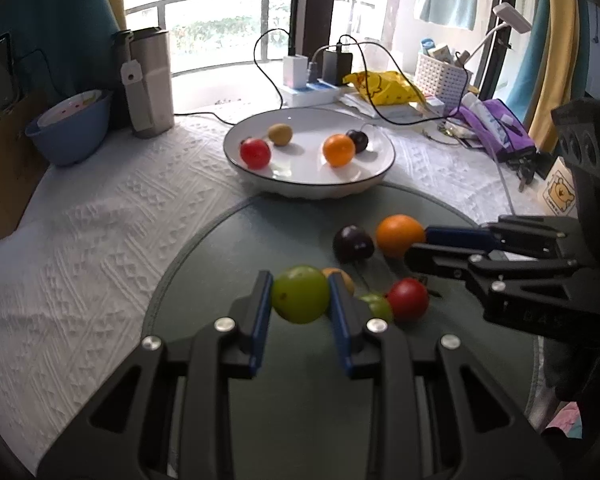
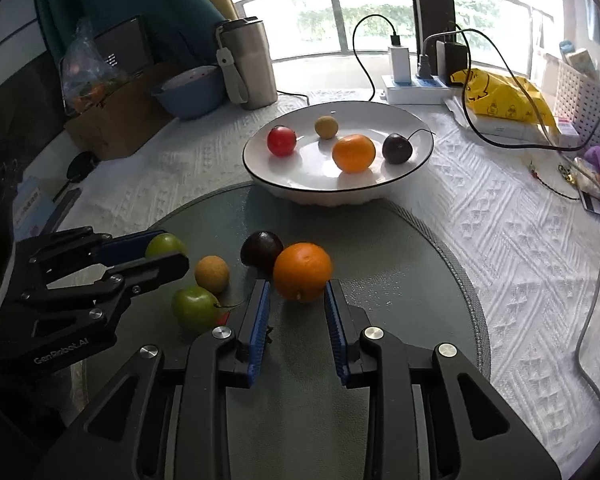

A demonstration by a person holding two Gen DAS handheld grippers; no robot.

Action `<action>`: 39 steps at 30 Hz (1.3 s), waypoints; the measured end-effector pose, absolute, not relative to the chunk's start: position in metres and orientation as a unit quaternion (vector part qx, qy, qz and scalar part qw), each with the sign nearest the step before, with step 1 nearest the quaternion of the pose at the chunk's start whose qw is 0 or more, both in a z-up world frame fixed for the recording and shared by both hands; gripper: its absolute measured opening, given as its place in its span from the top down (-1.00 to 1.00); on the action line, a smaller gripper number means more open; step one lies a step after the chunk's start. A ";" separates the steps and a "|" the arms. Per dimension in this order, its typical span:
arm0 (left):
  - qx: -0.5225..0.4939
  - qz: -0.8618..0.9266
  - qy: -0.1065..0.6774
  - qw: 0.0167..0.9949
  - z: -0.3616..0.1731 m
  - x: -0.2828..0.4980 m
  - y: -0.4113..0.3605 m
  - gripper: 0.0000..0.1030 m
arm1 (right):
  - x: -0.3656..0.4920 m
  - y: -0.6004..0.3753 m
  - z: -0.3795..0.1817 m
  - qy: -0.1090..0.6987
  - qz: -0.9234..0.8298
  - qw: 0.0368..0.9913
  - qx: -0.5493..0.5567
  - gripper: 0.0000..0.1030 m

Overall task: Organize fruits
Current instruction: 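Carry the green fruit with the left tool while the right tool carries the orange to the plate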

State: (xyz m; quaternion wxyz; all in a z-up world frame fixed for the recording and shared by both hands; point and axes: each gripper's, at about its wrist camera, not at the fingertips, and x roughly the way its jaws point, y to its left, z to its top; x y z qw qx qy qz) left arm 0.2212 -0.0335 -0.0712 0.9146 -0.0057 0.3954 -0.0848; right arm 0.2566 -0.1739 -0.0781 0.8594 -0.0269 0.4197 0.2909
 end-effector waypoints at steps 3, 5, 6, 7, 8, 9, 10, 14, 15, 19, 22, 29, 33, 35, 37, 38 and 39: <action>-0.005 -0.083 0.393 0.916 -0.070 0.221 -0.032 0.43 | 0.262 -0.176 -0.077 0.419 0.287 0.861 -0.017 0.29; -0.005 -0.081 0.392 0.916 -0.068 0.222 -0.032 0.43 | 0.266 -0.175 -0.077 0.423 0.283 0.861 -0.017 0.15; -0.006 -0.081 0.391 0.917 -0.067 0.222 -0.031 0.43 | 0.268 -0.174 -0.078 0.425 0.284 0.859 -0.017 0.15; -0.006 -0.080 0.391 0.917 -0.067 0.222 -0.031 0.43 | 0.270 -0.174 -0.079 0.426 0.285 0.859 -0.017 0.15; -0.006 -0.080 0.390 0.917 -0.066 0.223 -0.030 0.43 | 0.271 -0.173 -0.080 0.427 0.285 0.858 -0.017 0.15; -0.006 -0.079 0.389 0.918 -0.066 0.223 -0.029 0.43 | 0.272 -0.172 -0.081 0.430 0.286 0.856 -0.017 0.15; -0.008 -0.077 0.389 0.918 -0.066 0.224 -0.028 0.43 | 0.274 -0.171 -0.084 0.434 0.289 0.853 -0.018 0.15; -0.008 -0.075 0.387 0.919 -0.064 0.227 -0.026 0.43 | 0.274 -0.170 -0.090 0.439 0.288 0.851 -0.029 0.29; -0.008 -0.075 0.387 0.919 -0.064 0.228 -0.026 0.43 | 0.274 -0.171 -0.090 0.438 0.287 0.851 -0.028 0.32; -0.008 -0.077 0.381 0.921 -0.060 0.232 -0.026 0.43 | 0.275 -0.173 -0.086 0.430 0.289 0.855 -0.028 0.32; -0.007 -0.079 0.378 0.922 -0.058 0.237 -0.027 0.43 | 0.277 -0.175 -0.080 0.421 0.291 0.859 -0.027 0.32; -0.003 -0.089 0.372 0.924 -0.052 0.250 -0.034 0.43 | 0.291 -0.179 -0.065 0.402 0.292 0.867 -0.022 0.32; -0.004 -0.089 0.368 0.925 -0.051 0.260 -0.034 0.43 | 0.300 -0.179 -0.058 0.391 0.298 0.871 -0.016 0.32; -0.006 -0.088 0.367 0.926 -0.051 0.267 -0.033 0.43 | 0.306 -0.176 -0.057 0.390 0.300 0.871 -0.014 0.32; -0.005 -0.089 0.367 0.926 -0.052 0.273 -0.033 0.43 | 0.312 -0.173 -0.056 0.387 0.304 0.870 -0.012 0.32; -0.004 -0.089 0.366 0.926 -0.052 0.276 -0.032 0.43 | 0.315 -0.172 -0.057 0.387 0.305 0.870 -0.012 0.32; -0.004 -0.089 0.365 0.927 -0.051 0.279 -0.032 0.43 | 0.317 -0.170 -0.057 0.386 0.305 0.870 -0.012 0.32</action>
